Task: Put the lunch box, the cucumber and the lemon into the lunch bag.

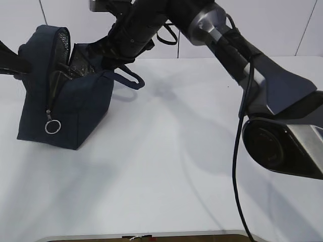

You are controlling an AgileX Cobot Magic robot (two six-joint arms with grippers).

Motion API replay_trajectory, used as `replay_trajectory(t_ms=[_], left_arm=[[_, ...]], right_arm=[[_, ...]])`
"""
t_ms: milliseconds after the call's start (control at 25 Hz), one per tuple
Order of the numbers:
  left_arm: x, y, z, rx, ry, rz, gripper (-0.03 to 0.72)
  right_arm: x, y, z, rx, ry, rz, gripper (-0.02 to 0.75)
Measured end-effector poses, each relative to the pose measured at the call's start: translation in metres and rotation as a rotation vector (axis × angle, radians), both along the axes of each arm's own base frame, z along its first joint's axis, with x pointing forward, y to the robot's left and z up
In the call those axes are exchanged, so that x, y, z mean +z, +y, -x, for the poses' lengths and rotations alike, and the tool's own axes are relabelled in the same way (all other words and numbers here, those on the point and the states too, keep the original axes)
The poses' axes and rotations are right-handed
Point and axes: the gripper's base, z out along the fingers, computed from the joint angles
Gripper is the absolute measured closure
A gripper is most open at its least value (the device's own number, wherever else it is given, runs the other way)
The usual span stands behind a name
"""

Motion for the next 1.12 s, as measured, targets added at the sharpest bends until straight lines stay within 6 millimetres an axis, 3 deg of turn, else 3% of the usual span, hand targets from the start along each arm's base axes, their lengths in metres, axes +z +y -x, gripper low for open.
replay_trajectory(t_ms=[240,600,920,1120], left_arm=[[0.000,-0.008,0.000,-0.020,0.000,0.001,0.697],[0.001,-0.037,0.000,-0.079,0.012,0.014,0.698],[0.006,-0.061,0.000,-0.104,0.006,0.082,0.698],[0.007,-0.081,0.003,-0.149,0.006,0.100,0.698]], right_arm=[[0.015,-0.004,0.003,-0.004,-0.034,0.009,0.721],[0.051,-0.015,0.011,-0.017,-0.102,0.042,0.722],[0.069,-0.022,0.017,-0.020,-0.132,0.076,0.722],[0.075,-0.036,0.024,-0.035,-0.117,0.197,0.722]])
